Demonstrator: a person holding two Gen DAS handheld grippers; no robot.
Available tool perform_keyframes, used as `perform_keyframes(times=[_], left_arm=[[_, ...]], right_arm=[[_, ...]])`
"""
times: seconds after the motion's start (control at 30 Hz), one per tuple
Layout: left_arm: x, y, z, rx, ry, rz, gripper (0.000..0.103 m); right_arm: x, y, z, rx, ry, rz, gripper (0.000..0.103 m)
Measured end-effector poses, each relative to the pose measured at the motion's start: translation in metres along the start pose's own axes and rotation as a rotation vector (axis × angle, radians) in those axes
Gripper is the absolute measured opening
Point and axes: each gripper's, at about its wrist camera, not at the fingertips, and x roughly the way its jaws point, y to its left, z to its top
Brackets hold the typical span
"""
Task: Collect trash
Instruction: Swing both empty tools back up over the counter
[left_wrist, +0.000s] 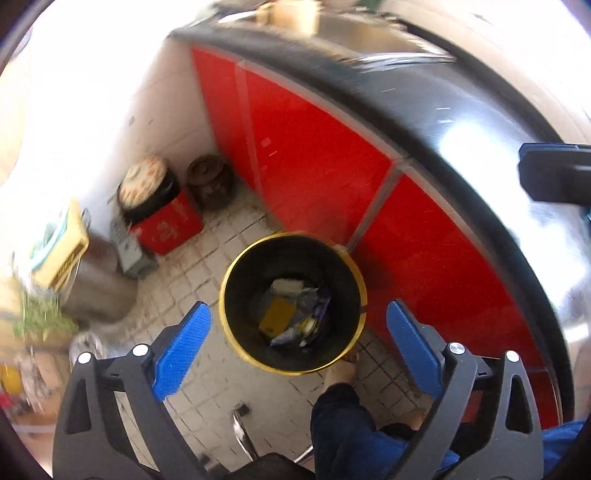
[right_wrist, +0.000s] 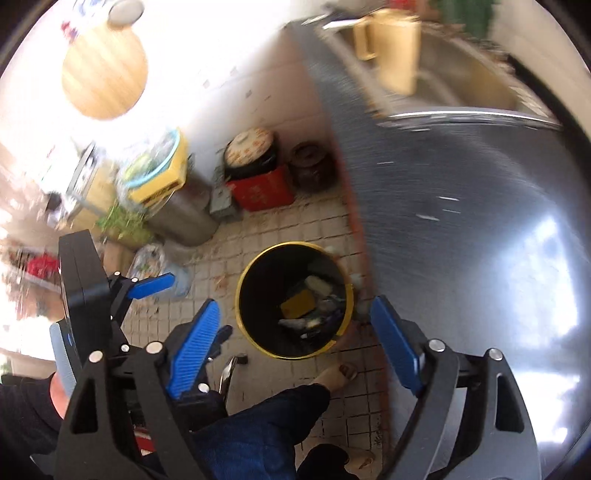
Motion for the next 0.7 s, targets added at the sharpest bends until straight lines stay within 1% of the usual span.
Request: perform_keyframes(times=[0.13,0.27,0.33,0.37,0.4,0.47,0.6,0.7], left_arm=[[-0.018,-0.056,0.022,0.127,-0.048,-0.065,0.095],[-0.034,-0.141,0.041,0.321,-0.096,-0.179,0.095],[-0.042,-0.182,0.044,0.422,-0.116,-0.235,0.095],[-0.047,-0.211,0.044,0.491,-0.130,-0.270,0.095],[-0.051,-0.231,0.044,0.541,-0.139,-0.296,0.095],[-0.061,-0.278,0.040,0.647,-0.155,-0.356,0.095],[-0.082,-0.350,0.022,0.823,-0.188,-0.453,0.095],[-0.094,-0.393,0.007,0.926,-0.200,-0.500,0.095]], right_arm=[[-0.067,-0.053,-0.033,0.127,-0.103,-0.101,0.086],[-0.128,-0.105,-0.082,0.282,-0.189,-0.227,0.087],[-0.161,-0.133,-0.116,0.384,-0.231,-0.296,0.087],[-0.173,-0.144,-0.131,0.425,-0.248,-0.322,0.087],[-0.184,-0.153,-0.144,0.460,-0.260,-0.344,0.087],[-0.209,-0.176,-0.181,0.554,-0.289,-0.400,0.087],[-0.254,-0.204,-0.256,0.730,-0.339,-0.493,0.087],[-0.277,-0.216,-0.306,0.833,-0.369,-0.530,0.087]])
